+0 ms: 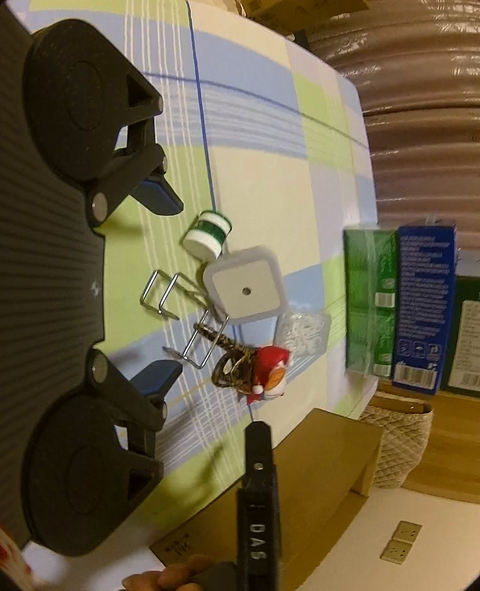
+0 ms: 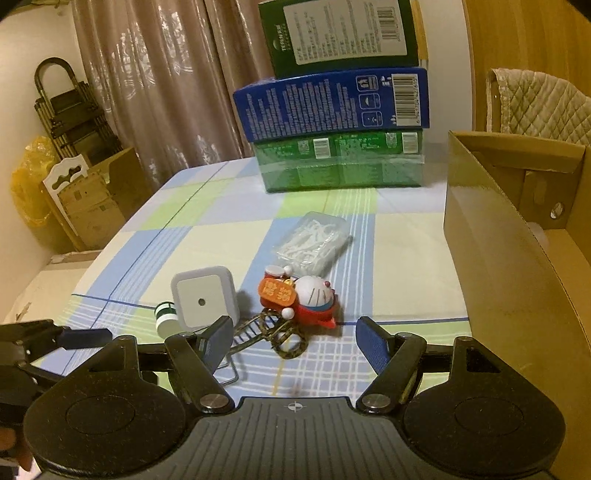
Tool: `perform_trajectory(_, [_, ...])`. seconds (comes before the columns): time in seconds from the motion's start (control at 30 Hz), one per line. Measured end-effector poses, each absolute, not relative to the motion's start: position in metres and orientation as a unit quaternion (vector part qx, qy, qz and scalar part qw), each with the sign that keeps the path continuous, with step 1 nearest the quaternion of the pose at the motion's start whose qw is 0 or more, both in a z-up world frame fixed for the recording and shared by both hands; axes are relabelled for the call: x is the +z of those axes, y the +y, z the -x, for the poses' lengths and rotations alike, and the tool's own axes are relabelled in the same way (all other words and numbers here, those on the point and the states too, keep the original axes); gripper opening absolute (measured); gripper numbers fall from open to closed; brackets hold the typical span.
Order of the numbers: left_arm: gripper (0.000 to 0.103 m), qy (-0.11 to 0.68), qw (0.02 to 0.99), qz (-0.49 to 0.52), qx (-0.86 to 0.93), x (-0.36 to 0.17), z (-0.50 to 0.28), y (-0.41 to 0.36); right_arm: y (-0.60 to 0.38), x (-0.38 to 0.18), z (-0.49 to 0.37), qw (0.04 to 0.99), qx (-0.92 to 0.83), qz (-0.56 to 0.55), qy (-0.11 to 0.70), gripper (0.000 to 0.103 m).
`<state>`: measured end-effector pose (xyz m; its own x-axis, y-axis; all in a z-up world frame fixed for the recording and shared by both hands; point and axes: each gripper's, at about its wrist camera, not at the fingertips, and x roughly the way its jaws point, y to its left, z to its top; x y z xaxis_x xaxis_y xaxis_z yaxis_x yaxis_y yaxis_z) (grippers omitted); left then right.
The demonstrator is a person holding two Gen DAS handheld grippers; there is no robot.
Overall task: Organize rigid objects
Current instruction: 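Close the left tool on the silver wire rack while the right tool reaches the red Doraemon figure, then lift the wire rack with the left tool while the right tool grasps the Doraemon figure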
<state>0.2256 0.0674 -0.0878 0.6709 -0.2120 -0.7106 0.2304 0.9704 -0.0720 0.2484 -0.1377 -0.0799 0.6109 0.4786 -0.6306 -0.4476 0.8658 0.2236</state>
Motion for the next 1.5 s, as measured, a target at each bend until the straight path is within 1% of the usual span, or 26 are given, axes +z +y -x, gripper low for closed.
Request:
perform_trajectory(0.17, [0.082, 0.398, 0.908, 0.003, -0.129, -0.099, -0.24, 0.058, -0.141, -0.082, -0.258, 0.897, 0.253, -0.022, 0.361, 0.07])
perform_trajectory(0.3, [0.082, 0.402, 0.907, -0.025, -0.119, -0.108, -0.25, 0.045, -0.145, -0.086, -0.264, 0.897, 0.245, -0.023, 0.367, 0.07])
perform_trajectory(0.53, [0.082, 0.399, 0.907, -0.038, -0.129, -0.118, -0.261, 0.03, -0.154, -0.088, -0.267, 0.896, 0.24, -0.036, 0.372, 0.07])
perform_trajectory(0.57, [0.08, 0.398, 0.907, -0.038, -0.13, -0.118, -0.263, 0.029, -0.153, -0.086, -0.268, 0.896, 0.24, -0.037, 0.373, 0.07])
perform_trajectory(0.67, [0.068, 0.399, 0.907, -0.032, -0.13, -0.119, -0.265, 0.027, -0.154, -0.086, -0.269, 0.896, 0.239, -0.039, 0.372, 0.07])
perform_trajectory(0.73, [0.057, 0.411, 0.901, -0.031, -0.132, -0.119, -0.265, 0.026, -0.155, -0.087, -0.269, 0.896, 0.236, -0.04, 0.373, 0.07])
perform_trajectory(0.8, [0.053, 0.415, 0.898, -0.036, -0.14, -0.119, -0.263, 0.025, -0.156, -0.087, -0.27, 0.897, 0.233, -0.041, 0.374, 0.07])
perform_trajectory(0.93, [0.054, 0.414, 0.899, -0.037, -0.14, -0.121, -0.261, 0.025, -0.157, -0.088, -0.271, 0.896, 0.231, -0.046, 0.376, 0.07])
perform_trajectory(1.03, [0.057, 0.408, 0.904, -0.024, -0.128, -0.122, -0.264, 0.026, -0.156, -0.088, -0.271, 0.896, 0.232, -0.044, 0.377, 0.07])
perform_trajectory(1.17, [0.057, 0.41, 0.902, -0.01, -0.133, -0.125, -0.27, 0.024, -0.157, -0.088, -0.272, 0.896, 0.231, -0.045, 0.378, 0.07])
perform_trajectory(1.23, [0.056, 0.411, 0.902, -0.015, -0.132, -0.127, -0.272, 0.022, -0.157, -0.089, -0.272, 0.895, 0.231, -0.045, 0.379, 0.07])
perform_trajectory(1.3, [0.05, 0.41, 0.903, -0.015, -0.13, -0.127, -0.273, 0.021, -0.157, -0.089, -0.272, 0.895, 0.23, -0.045, 0.379, 0.07])
perform_trajectory(1.5, [0.048, 0.417, 0.9, -0.022, -0.128, -0.12, -0.267, 0.022, -0.157, -0.09, -0.273, 0.894, 0.232, -0.044, 0.381, 0.07])
